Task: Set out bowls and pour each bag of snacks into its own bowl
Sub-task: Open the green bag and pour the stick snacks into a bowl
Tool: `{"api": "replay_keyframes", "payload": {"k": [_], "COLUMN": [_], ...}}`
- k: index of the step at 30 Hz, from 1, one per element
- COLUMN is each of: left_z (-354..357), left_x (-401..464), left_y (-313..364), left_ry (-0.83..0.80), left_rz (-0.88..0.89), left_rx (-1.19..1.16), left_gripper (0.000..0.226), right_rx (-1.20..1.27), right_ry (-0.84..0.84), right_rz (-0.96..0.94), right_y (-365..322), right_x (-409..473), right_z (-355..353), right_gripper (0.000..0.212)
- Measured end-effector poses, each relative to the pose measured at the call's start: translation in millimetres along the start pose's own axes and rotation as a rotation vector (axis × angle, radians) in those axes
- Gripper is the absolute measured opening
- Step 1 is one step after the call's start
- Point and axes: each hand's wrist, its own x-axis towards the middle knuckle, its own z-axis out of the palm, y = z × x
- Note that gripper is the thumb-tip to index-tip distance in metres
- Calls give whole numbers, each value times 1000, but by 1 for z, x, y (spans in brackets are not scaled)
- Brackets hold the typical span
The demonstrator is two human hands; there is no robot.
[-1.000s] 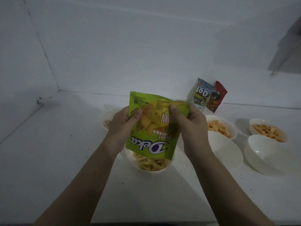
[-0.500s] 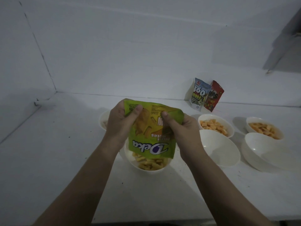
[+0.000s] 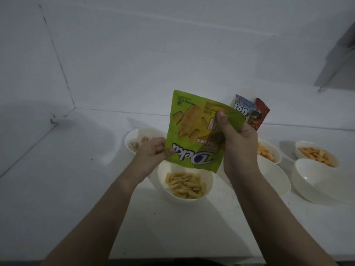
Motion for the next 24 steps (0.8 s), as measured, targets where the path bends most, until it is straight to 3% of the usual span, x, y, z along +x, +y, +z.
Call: {"api": "replay_keyframes", "payload": {"k": [4, 8, 15, 19, 21, 24], "left_z": [-17, -28, -24, -12, 0, 28], "left_x": [-9, -9, 3, 9, 14, 20], "left_y": [-4, 13, 43, 41, 39, 33], "left_ry": [-14, -49, 97, 156, 134, 70], "left_rz": [-5, 16, 133, 58, 15, -49], "left_rx": [28, 31, -136, -368, -438, -534], "left_gripper": [4, 18, 11, 14, 15, 19], "right_rx": [-2, -118, -179, -602, -649, -424], "right_ry": [0, -1, -57, -198, -112, 98], "right_rz": [-8, -85, -92, -21, 53, 101], "right_y": [7, 8, 21, 37, 42, 38], "right_x": [-11, -16, -32, -34, -36, -41], "right_z": [12, 15, 14, -9, -27, -56], "right_gripper": [11, 12, 10, 29, 21, 20]}}
